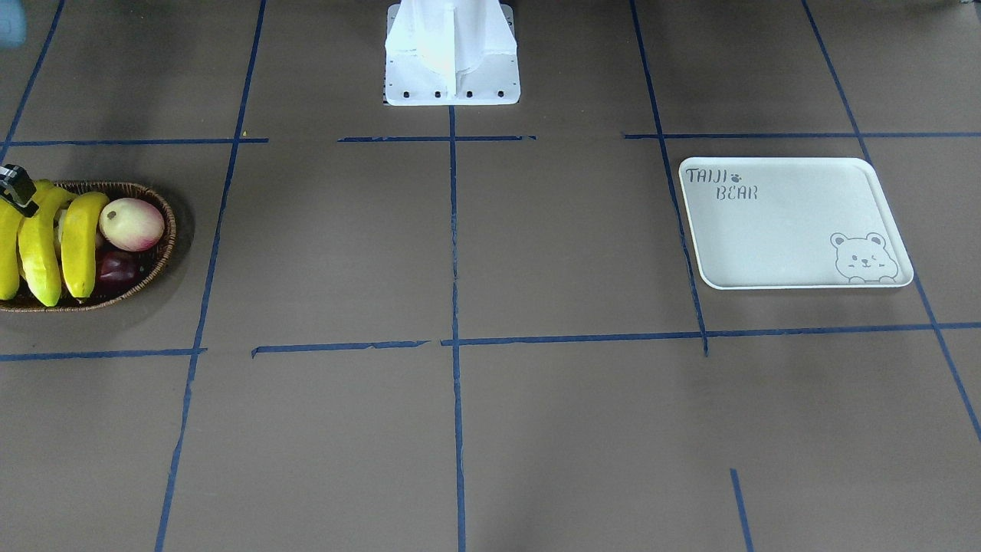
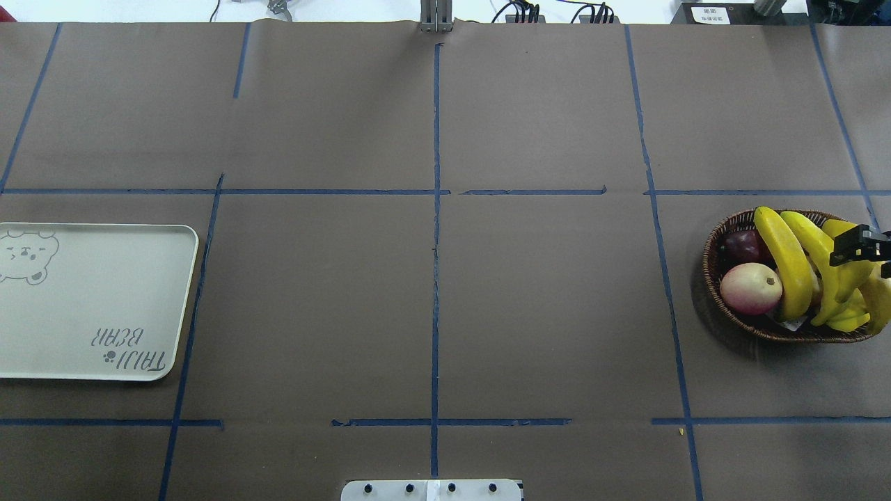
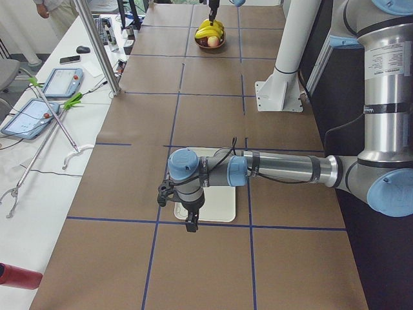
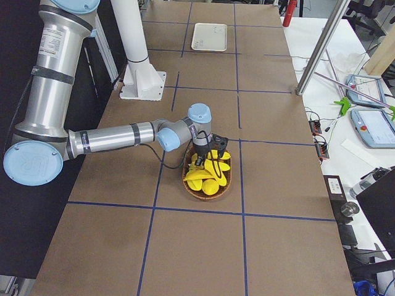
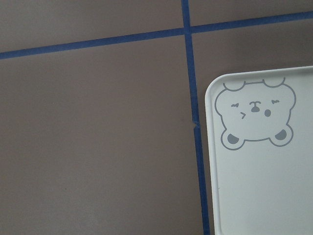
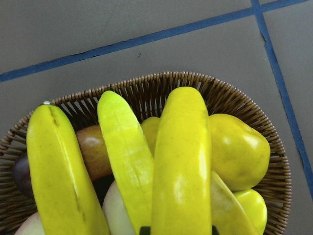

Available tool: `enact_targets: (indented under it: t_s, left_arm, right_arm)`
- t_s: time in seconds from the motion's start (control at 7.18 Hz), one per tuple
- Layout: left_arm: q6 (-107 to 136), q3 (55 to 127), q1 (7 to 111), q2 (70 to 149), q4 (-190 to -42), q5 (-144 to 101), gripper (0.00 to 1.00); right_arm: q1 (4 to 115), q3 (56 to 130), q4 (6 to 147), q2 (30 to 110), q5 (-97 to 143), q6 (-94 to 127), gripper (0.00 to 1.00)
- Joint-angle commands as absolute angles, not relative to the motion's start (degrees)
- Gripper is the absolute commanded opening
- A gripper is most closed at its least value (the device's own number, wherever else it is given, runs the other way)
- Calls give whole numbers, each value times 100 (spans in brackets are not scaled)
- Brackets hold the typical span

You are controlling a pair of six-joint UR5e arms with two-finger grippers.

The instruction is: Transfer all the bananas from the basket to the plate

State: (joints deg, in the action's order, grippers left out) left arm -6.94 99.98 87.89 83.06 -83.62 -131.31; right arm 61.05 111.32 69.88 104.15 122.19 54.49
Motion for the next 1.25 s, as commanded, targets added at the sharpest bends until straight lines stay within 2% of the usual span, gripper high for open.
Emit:
enact_targets:
  t_s: [0.0,0.42,0.7,1.11]
  left_arm:
    - [-694,10019,8789,8306,-8358,-13131,100]
    - [-694,10220,8780,8314,-8376,-13122,100]
    - [-616,10448,8702,8480,-8463,-13139,100]
    - [-589,10503,8553,8797,-9263,-13288,100]
  right_arm:
    - [6135,11214,6987,10406,12199,5423,0]
    - [6863,11680,7075,10328,12610,4618,0]
    - [6873,11760,6996,9750,12752,4579,0]
    - [6111,11725,6996,8942,12762,4771,0]
